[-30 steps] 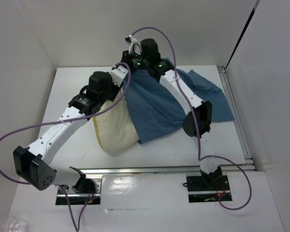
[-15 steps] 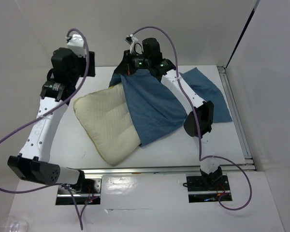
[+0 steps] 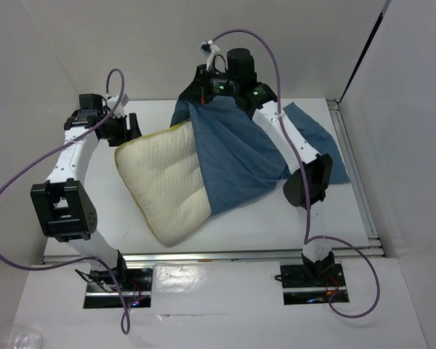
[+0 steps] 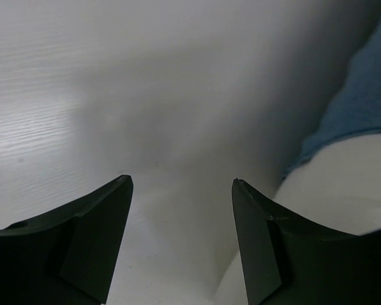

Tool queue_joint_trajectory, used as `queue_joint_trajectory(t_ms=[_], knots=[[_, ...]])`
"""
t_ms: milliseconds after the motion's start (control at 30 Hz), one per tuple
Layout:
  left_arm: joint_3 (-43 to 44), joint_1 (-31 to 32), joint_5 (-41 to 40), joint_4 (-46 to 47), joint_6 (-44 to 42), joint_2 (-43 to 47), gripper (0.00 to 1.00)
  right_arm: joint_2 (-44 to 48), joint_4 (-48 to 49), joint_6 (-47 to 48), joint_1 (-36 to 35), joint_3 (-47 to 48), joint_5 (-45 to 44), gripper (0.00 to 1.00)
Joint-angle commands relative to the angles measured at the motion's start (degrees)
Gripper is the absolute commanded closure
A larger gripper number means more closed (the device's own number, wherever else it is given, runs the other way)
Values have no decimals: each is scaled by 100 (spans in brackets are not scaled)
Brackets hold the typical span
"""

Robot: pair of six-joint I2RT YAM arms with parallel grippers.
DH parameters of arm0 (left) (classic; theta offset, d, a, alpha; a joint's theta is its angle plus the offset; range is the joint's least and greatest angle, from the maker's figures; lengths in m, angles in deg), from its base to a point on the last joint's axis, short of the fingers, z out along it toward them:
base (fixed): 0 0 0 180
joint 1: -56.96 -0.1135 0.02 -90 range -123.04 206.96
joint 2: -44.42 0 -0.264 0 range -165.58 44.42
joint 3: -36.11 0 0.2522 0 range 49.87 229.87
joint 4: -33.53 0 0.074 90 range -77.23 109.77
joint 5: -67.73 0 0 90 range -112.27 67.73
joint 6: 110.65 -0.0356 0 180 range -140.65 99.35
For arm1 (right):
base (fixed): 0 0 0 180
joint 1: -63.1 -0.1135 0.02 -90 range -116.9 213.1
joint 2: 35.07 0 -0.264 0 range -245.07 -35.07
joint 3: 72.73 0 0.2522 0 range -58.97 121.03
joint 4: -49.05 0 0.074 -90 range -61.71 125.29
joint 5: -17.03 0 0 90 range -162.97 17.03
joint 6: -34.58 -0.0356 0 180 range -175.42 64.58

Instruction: Put the pillow into the pillowcase

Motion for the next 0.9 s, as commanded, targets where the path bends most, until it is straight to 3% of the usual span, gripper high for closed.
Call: queue_joint_trajectory(t_ms=[0,233,567,767,867], knots=[[326,-87,2058,-64,-213,47,22,583,651,38,56,8,58,100],[685,202,3650,-669,-634,-102,25,584,775,-24,56,-308,111,100],[484,800,3792,-503,-573,162,25,408,880,-129,-59,-45,225,100],[370,1187,2775,261,59,320,29,470,880,-182,-251,-237,409,100],[317,1441,1644,430,60,425,29,583,819,-69,-304,-395,480,100]])
